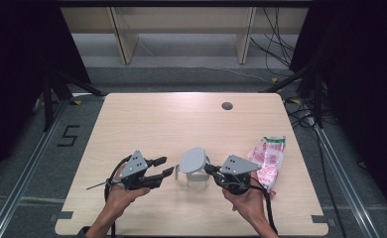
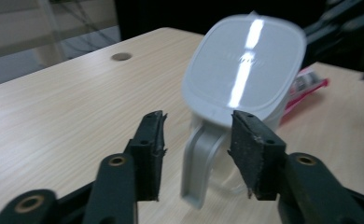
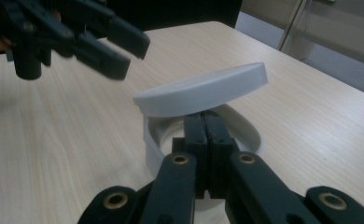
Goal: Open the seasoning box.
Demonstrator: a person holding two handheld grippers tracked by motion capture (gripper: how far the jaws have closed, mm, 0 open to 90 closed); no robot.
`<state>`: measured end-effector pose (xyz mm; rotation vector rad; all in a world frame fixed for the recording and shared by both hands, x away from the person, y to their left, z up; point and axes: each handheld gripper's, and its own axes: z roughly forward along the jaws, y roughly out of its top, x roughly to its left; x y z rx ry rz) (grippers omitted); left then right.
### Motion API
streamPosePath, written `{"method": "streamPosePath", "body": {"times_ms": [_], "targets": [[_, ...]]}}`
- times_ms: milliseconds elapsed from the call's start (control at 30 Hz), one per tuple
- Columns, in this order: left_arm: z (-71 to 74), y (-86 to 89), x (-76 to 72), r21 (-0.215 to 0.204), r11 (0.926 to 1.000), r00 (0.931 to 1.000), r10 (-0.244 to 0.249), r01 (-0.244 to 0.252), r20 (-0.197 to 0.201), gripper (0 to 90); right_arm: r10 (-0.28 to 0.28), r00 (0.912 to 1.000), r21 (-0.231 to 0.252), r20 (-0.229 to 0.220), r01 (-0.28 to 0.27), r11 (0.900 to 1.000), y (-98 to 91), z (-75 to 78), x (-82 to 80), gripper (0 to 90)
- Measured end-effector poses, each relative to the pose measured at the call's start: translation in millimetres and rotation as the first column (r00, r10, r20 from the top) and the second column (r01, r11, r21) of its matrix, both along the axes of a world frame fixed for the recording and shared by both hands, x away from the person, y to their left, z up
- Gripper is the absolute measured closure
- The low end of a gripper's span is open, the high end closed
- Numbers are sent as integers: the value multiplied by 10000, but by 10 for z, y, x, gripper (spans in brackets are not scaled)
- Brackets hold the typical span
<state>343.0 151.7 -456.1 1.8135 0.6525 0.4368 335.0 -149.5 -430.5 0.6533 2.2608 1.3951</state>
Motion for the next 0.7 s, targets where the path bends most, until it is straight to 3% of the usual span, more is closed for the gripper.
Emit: {"method": "streamPosePath", "body": {"times_ms": [33, 200, 300, 400, 500, 567, 700], "targets": [[-22, 9, -32, 342, 9994, 9999, 52, -56, 100, 518, 0, 10000, 0, 0, 0, 10000, 0, 0, 0, 900], [-145, 36, -123, 616, 9980, 9999, 153, -152, -2, 455, 129, 9999, 26, 28, -129, 9999, 53, 26, 9, 900], [-189, 56, -150, 580, 9982, 9998, 163, -155, -122, 440, 83, 10000, 86, -52, -83, 9999, 88, 40, 9, 900], [-223, 70, -165, 611, 9978, 9993, 273, -258, -242, 416, 293, 9993, 8, 243, -293, 9996, 131, 65, 36, 900], [-263, 78, -179, 577, 9976, 9980, 414, -386, -480, 373, 232, 9997, 108, 80, -233, 9997, 181, 83, 21, 900], [-273, 80, -182, 571, 9975, 9975, 456, -425, -545, 352, 332, 9991, 125, 249, -335, 9994, 203, 83, 32, 900], [-319, 88, -193, 554, 9975, 9940, 502, -449, -968, 296, 385, 9990, 67, 230, -386, 9992, 278, 107, 27, 900]]}}
